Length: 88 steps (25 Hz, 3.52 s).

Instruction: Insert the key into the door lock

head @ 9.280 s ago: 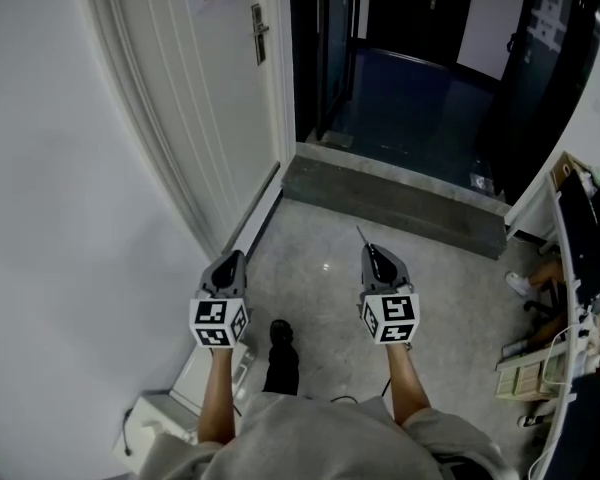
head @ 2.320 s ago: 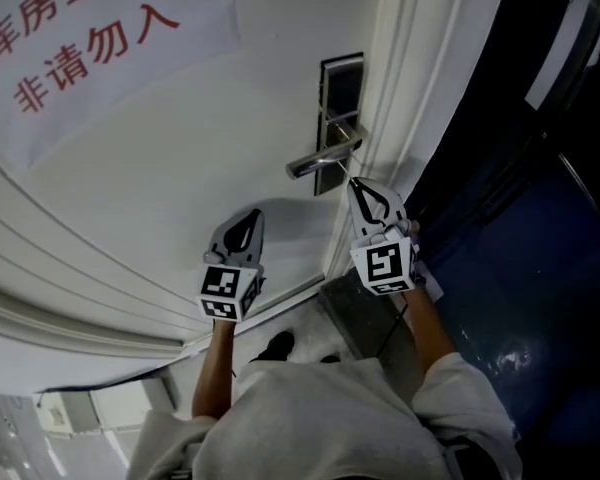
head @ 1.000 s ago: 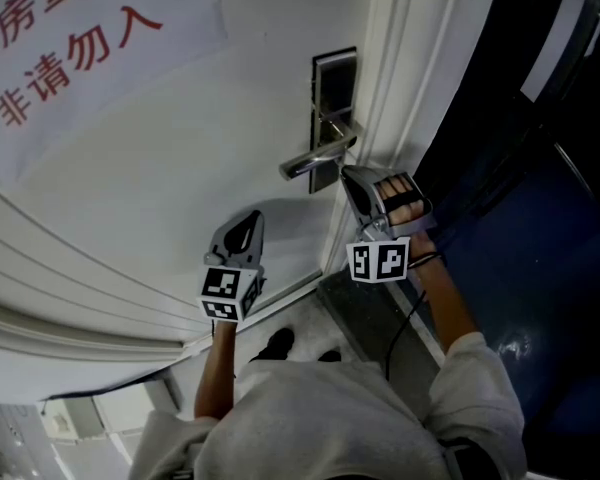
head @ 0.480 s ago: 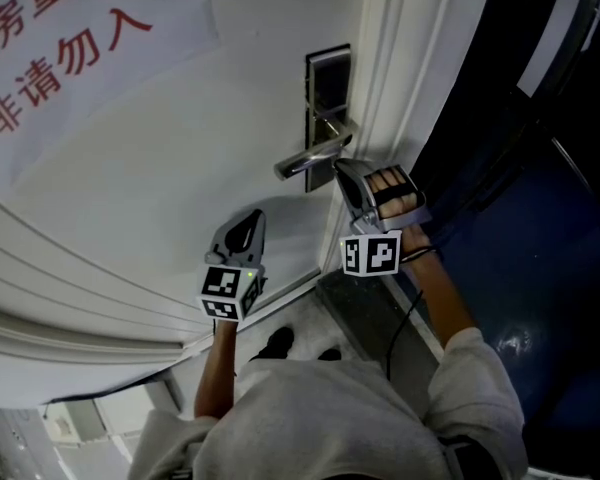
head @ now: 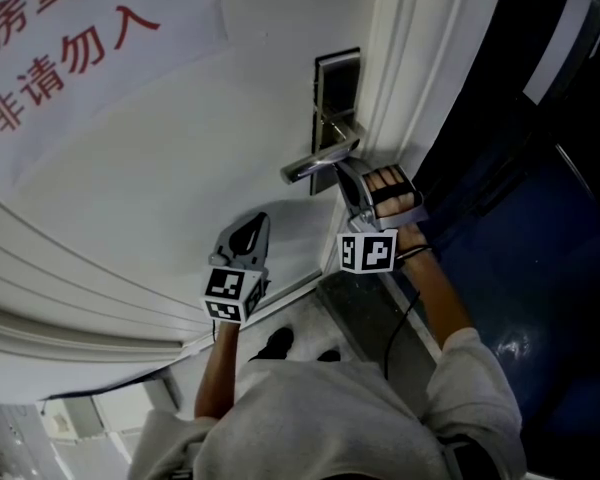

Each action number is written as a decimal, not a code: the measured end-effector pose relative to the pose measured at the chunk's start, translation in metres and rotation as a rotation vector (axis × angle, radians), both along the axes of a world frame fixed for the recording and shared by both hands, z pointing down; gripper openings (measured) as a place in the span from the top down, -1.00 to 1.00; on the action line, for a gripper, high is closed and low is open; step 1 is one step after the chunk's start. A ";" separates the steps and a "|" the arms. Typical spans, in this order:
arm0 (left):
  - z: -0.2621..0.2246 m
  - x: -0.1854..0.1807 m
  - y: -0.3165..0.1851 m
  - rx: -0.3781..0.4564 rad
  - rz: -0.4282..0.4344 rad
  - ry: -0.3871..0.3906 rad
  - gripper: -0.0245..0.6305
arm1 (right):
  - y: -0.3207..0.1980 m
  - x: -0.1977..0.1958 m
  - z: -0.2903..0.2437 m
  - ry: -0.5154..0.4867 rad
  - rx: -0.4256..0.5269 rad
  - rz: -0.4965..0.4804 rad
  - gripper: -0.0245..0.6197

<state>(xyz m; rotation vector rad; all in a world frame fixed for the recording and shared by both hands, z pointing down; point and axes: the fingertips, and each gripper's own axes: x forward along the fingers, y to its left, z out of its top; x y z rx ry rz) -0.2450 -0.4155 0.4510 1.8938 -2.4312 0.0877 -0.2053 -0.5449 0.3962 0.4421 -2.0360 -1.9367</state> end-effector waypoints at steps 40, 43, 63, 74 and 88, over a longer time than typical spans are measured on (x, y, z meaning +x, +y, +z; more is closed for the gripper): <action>-0.004 0.022 -0.020 -0.008 0.078 -0.023 0.87 | 0.000 0.063 0.017 0.020 -0.052 0.023 0.83; -0.003 0.025 -0.023 -0.012 0.086 -0.024 0.87 | -0.001 0.069 0.020 0.010 -0.091 0.035 0.84; -0.003 0.037 -0.056 0.002 0.179 -0.015 0.87 | -0.048 0.164 0.019 -0.570 -1.039 0.211 0.85; 0.000 0.035 -0.061 0.004 0.194 -0.007 0.87 | -0.073 0.244 0.040 -0.719 -1.086 0.380 0.85; -0.003 0.033 -0.065 0.016 0.202 -0.008 0.87 | -0.060 0.243 0.050 -0.737 -1.120 0.417 0.86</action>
